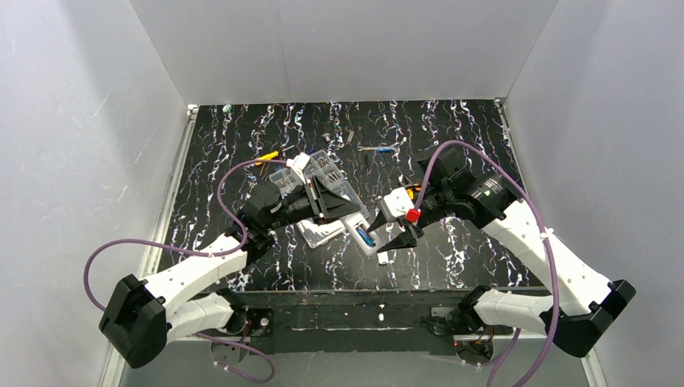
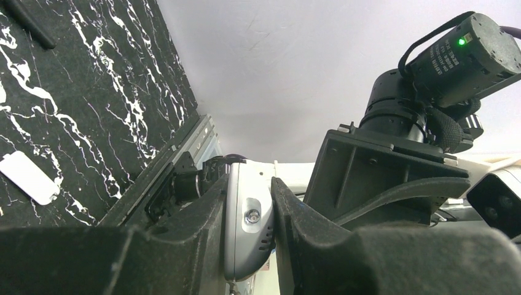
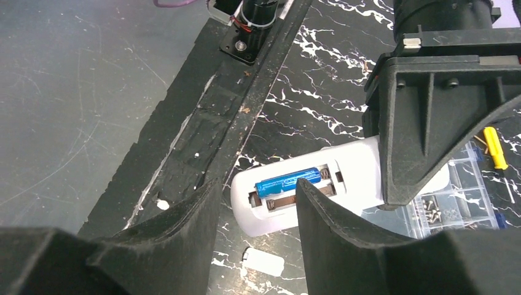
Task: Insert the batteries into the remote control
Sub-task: Load the battery into the remote control.
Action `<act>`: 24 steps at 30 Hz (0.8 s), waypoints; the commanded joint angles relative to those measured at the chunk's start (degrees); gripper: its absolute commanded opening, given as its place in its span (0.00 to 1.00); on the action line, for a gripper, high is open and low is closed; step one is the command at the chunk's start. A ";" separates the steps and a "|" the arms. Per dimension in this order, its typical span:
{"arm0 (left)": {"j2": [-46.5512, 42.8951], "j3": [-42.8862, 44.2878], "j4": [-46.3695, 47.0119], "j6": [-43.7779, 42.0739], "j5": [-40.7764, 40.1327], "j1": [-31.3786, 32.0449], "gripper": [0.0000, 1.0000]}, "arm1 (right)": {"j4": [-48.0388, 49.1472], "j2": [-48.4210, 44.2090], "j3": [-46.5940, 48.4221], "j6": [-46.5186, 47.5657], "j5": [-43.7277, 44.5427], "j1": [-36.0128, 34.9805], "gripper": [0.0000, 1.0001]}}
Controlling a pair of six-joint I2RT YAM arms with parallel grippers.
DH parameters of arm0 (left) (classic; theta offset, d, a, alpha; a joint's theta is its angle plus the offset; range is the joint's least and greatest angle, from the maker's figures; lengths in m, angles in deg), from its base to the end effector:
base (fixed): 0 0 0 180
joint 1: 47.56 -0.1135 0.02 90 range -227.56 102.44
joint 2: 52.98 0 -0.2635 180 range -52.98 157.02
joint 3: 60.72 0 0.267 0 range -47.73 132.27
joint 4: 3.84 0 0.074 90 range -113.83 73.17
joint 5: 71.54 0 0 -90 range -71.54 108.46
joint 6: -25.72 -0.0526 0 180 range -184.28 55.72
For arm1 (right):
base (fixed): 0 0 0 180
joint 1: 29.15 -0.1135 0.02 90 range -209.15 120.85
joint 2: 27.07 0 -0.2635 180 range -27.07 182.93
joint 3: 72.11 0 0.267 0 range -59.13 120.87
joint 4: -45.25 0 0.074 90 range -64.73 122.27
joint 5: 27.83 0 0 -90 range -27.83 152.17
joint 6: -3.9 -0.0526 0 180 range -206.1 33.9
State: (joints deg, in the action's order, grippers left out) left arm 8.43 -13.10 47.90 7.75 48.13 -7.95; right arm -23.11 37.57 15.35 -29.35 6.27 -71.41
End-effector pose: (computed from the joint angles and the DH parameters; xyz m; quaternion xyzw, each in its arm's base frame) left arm 0.1742 -0.1779 0.3548 0.1025 0.4715 -0.7817 0.3951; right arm 0.1378 0.1840 0.3813 -0.7370 0.3962 0.3883 0.3862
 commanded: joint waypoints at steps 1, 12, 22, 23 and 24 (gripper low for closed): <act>-1.02 1.85 3.63 -0.21 2.18 0.37 0.00 | -1.96 0.64 2.66 1.00 -2.00 -0.62 0.55; -1.01 2.26 3.25 -0.15 2.13 0.31 0.00 | -1.00 1.33 2.60 0.78 -0.96 -1.22 0.50; -1.66 1.93 2.53 -0.19 1.87 0.32 0.00 | -1.00 2.37 2.60 0.64 0.05 -1.82 0.48; -1.67 1.90 2.55 -0.22 1.77 0.29 0.00 | -0.88 2.29 2.53 0.66 0.31 -1.82 0.48; -1.71 1.87 2.61 -0.22 1.79 0.31 0.00 | -0.73 2.33 2.45 0.73 0.53 -1.86 0.48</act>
State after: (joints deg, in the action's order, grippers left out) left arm 8.43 -13.10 46.87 7.75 48.11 -7.95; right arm -24.64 40.04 15.46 -28.89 6.77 -72.85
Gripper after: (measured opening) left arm 0.258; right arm 0.479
